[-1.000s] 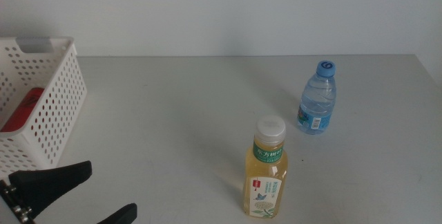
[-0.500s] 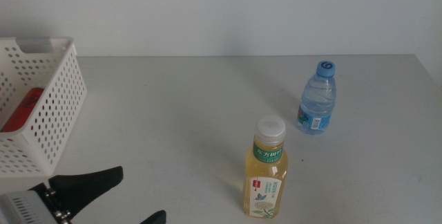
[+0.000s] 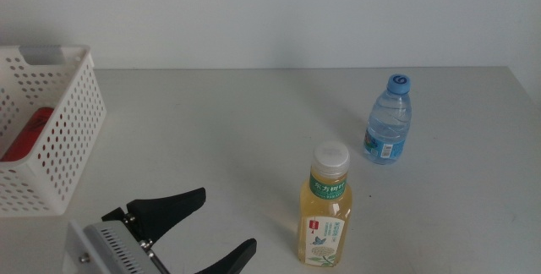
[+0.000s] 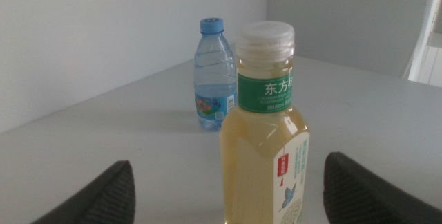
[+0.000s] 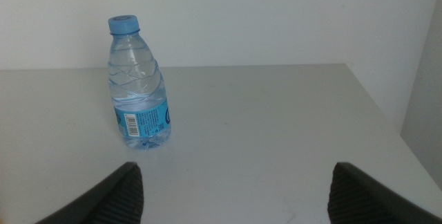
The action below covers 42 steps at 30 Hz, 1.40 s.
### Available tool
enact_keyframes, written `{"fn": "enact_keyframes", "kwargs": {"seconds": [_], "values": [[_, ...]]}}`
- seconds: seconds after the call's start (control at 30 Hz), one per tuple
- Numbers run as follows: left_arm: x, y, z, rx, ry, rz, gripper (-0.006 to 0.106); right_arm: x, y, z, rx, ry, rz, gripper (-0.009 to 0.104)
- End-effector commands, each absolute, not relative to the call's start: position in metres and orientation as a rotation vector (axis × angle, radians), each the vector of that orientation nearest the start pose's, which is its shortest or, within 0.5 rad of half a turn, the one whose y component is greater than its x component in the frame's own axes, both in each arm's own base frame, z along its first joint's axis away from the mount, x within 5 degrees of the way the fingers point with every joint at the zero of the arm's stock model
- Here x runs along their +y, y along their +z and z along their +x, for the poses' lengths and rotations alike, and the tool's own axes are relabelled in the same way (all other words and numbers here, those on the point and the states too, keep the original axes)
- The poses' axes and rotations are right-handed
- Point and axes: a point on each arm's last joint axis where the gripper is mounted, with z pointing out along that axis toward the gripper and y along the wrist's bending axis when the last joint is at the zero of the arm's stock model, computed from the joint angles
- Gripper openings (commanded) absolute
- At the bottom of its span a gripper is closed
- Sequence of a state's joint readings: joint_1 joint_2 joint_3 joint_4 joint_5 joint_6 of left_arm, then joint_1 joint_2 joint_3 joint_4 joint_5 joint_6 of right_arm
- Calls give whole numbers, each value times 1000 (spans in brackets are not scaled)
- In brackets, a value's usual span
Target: Use arms to grab the bottles and put them into the dustbin to the left of the table.
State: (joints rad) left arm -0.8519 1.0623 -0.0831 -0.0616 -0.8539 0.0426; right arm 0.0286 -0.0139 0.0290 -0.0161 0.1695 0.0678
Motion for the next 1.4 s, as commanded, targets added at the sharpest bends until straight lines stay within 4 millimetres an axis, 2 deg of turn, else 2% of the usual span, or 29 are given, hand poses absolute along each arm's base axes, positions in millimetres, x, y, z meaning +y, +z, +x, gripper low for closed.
{"fn": "enact_keyframes", "kwargs": {"seconds": [0.0, 0.13, 0.23, 0.47, 0.67, 1.37], "values": [[-125, 215, 114, 1414, -671, 593, 93, 1, 200, 55, 1559, 48, 3, 94], [-132, 203, 118, 1469, -660, 628, 93, 1, 200, 55, 1559, 48, 3, 94], [-136, 199, 119, 1440, -675, 641, 93, 1, 200, 55, 1559, 48, 3, 94], [-150, 185, 120, 1451, -837, 638, 93, 1, 200, 55, 1559, 48, 3, 94], [-164, 173, 133, 1502, -863, 622, 93, 1, 200, 55, 1559, 48, 3, 94], [-206, 162, 173, 1503, -841, 616, 93, 1, 200, 55, 1559, 48, 3, 94]]}}
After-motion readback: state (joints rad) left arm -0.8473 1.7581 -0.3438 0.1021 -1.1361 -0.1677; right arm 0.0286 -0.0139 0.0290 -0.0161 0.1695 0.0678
